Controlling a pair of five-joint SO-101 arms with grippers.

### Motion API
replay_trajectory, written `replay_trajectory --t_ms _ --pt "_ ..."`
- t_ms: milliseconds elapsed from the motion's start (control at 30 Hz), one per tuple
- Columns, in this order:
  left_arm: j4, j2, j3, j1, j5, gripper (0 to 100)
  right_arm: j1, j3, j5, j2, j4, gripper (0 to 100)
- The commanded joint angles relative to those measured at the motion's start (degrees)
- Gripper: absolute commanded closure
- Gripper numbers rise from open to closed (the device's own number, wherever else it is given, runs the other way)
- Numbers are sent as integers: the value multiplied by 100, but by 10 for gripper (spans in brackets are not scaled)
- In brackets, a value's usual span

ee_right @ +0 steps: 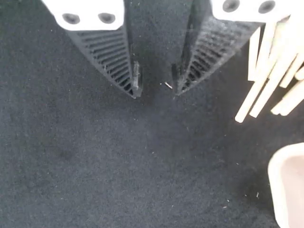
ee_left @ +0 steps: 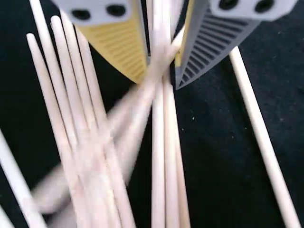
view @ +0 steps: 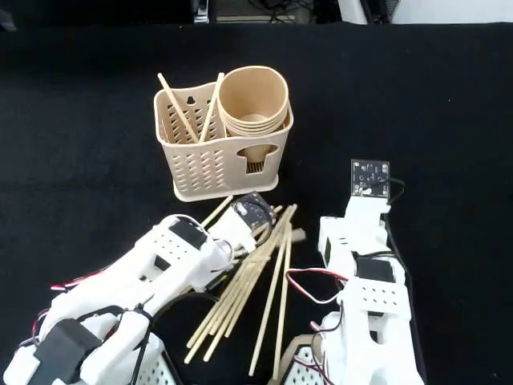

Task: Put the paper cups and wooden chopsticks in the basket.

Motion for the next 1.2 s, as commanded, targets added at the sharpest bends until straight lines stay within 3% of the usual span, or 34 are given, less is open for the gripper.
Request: replay_trajectory --t_ms 0,267,567,900,1167 --pt "-18 -70 -163 57 -35 970 35 -127 -35 -75 -114 874" --pt "88 -79 -242 22 -44 970 35 -127 -35 -75 -114 874" --pt "1749 -79 -1631 -13 -44 970 35 -127 -35 -75 -114 874" --pt "1873 -88 -1675 -4 -44 970 35 -127 -26 -75 -114 874" --pt "2462 -88 -2563 -101 -44 970 35 -127 -26 -75 -114 874"
